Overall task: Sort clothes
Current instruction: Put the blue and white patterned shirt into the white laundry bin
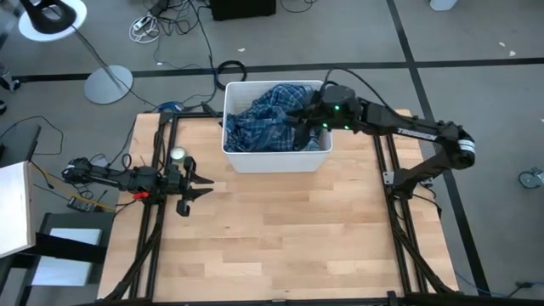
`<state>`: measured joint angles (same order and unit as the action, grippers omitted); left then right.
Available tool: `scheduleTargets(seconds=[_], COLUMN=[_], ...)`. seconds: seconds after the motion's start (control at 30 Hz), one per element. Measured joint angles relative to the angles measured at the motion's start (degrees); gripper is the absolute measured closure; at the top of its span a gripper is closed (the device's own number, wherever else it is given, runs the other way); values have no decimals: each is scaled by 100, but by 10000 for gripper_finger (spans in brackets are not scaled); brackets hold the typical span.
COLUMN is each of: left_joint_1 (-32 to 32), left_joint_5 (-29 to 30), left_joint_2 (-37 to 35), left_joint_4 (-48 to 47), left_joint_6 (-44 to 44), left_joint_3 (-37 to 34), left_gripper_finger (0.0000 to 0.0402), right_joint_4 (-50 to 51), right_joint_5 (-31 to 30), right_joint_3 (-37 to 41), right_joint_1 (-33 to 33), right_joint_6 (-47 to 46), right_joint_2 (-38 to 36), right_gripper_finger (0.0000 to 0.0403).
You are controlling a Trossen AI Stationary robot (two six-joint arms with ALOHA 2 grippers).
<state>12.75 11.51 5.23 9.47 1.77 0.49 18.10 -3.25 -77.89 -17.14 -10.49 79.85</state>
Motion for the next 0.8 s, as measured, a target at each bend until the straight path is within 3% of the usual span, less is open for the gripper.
scheduleTargets(seconds=[0.27, 0.5, 0.8], left_joint_1=[0, 0, 0], left_joint_5=[0, 0, 0], left_joint_2=[0, 0, 0], left_joint_4=[0, 0, 0], left_joint_6=[1, 0, 1], left_joint_3=[0, 0, 0], left_gripper_finger=[286, 286, 286], right_joint_4=[1371, 2586, 3251], right_joint_5=[-199, -1278, -1365], right_joint_3=[0, 0, 0], right_joint_1=[-7, -116, -282], right_joint_6=[-193, -554, -790], right_joint_2=[-267, -227, -304], right_gripper_finger=[261, 260, 261])
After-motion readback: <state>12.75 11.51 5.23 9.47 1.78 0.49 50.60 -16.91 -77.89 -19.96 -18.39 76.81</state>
